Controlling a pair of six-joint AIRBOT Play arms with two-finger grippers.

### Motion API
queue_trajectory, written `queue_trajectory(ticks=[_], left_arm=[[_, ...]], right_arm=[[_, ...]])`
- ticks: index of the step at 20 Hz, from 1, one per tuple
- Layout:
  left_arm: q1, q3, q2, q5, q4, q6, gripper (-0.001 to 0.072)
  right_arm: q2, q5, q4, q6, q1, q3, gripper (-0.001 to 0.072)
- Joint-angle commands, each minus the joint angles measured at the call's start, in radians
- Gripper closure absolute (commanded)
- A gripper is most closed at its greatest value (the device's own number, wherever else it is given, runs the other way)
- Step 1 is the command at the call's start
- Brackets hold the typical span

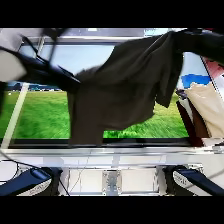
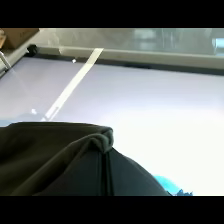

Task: Fold the shirts.

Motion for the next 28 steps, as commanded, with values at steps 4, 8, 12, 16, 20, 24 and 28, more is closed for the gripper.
queue_trajectory(ticks=[4,8,12,16,20,24,28], left_arm=[[0.106,-0.455,-0.049,0.244,0.204,-0.301,0.0698],[0.179,-0.494,-0.148,0.302,0.199,-0.304,0.0698],[0.186,-0.494,-0.201,0.32,0.2,-0.303,0.0698],[0.186,-0.494,-0.201,0.328,0.209,-0.281,0.0698],[0.186,-0.494,-0.201,0.356,0.214,-0.273,0.0698],[0.186,-0.494,-0.201,0.364,0.209,-0.274,0.0698],[0.186,-0.494,-0.201,0.343,0.209,-0.273,0.0698]], right_arm=[[-0.467,-0.233,0.008,0.006,0.163,-0.002,0.0683],[-0.667,-0.393,0.011,0.006,0.263,-0.002,0.068],[-0.663,-0.392,0.0,0.006,0.249,0.011,0.0346],[-0.506,-0.156,-0.105,0.035,0.09,0.042,0.0342],[-0.313,0.226,-0.232,0.133,-0.111,0.036,0.034],[-0.264,0.658,-0.205,0.134,-0.233,-0.112,0.034],[-0.238,0.55,-0.135,0.142,-0.256,-0.398,0.0339]])
